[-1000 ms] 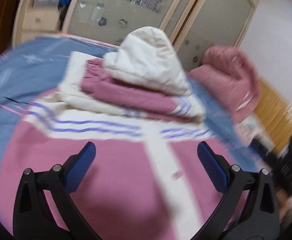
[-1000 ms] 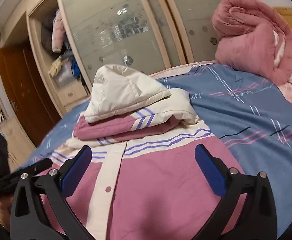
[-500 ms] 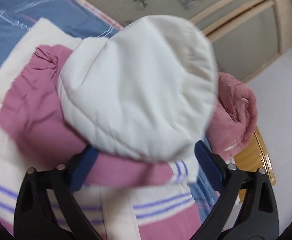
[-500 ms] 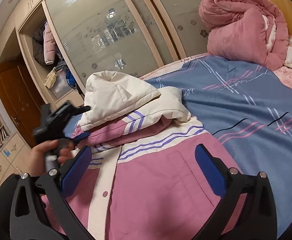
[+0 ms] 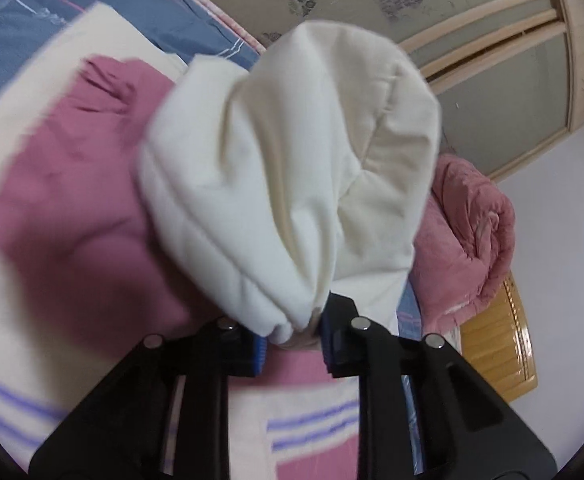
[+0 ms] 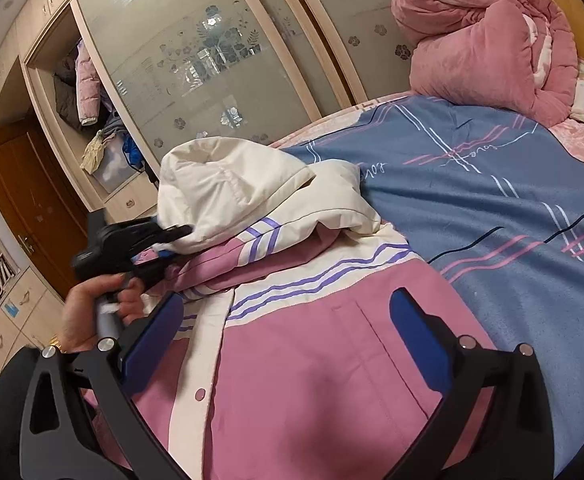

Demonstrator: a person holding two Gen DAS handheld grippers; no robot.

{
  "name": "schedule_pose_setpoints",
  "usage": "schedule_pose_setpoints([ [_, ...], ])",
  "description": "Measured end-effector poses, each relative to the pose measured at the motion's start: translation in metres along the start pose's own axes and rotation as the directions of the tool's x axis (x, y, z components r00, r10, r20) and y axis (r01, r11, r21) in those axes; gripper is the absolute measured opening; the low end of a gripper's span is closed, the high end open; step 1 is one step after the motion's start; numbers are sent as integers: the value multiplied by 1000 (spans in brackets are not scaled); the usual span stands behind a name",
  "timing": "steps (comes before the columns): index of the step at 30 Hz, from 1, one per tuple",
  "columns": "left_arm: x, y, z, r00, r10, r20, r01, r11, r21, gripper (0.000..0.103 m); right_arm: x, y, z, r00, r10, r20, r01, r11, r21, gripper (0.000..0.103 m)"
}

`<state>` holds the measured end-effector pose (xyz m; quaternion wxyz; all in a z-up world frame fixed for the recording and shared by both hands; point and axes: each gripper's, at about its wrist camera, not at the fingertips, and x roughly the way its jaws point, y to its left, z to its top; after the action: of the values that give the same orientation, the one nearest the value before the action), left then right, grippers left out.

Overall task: Fold large clothes
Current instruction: 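Grasp the folded hood with the left tool and press it flatter, then grasp the hood edge with the right tool, straighten it and release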

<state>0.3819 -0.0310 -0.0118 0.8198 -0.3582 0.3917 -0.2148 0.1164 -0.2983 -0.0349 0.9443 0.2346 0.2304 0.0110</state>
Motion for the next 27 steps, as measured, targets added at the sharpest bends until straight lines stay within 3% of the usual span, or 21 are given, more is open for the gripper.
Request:
schedule_pose_setpoints([
  [4,-38,7,-16,996,89,-32,-88,996,34,21,2,4,-3,1000,-3,-7,3,1000,-11,102],
  [6,-48,17,-26,984,174,-39,-170,981,94,21,5,7,-4,1000,2,-13,-2,1000,-13,102],
  [8,-41,27,-35,967,245,-68,-233,961,152,21,7,12,-7,1000,5,-20,-5,1000,-28,102],
  [11,-20,43,-45,950,289,-119,-263,944,198,27,12,21,-11,999,10,-31,-11,999,-51,102],
  [13,-16,40,-43,955,283,-88,-259,942,214,36,15,24,-13,999,19,-39,-21,998,-60,102],
  [14,-17,34,-42,959,272,-78,-250,944,217,61,15,26,-14,999,31,-38,-33,998,-62,102],
  [16,-26,20,-46,965,256,-49,-237,941,241,100,13,31,-13,998,60,-27,-62,995,-77,102],
  [19,-65,-5,-64,984,179,18,-175,928,328,101,9,34,-11,997,74,10,-72,993,-92,102],
  [22,-117,-29,-91,975,193,108,-221,876,430,101,9,35,-12,996,87,7,-86,992,-89,102],
  [25,-157,-51,-133,937,247,249,-339,817,467,101,11,42,-14,998,59,15,-56,989,-135,102],
  [27,-177,-47,-154,916,241,321,-373,808,457,101,15,45,-17,998,60,12,-57,988,-143,102],
])
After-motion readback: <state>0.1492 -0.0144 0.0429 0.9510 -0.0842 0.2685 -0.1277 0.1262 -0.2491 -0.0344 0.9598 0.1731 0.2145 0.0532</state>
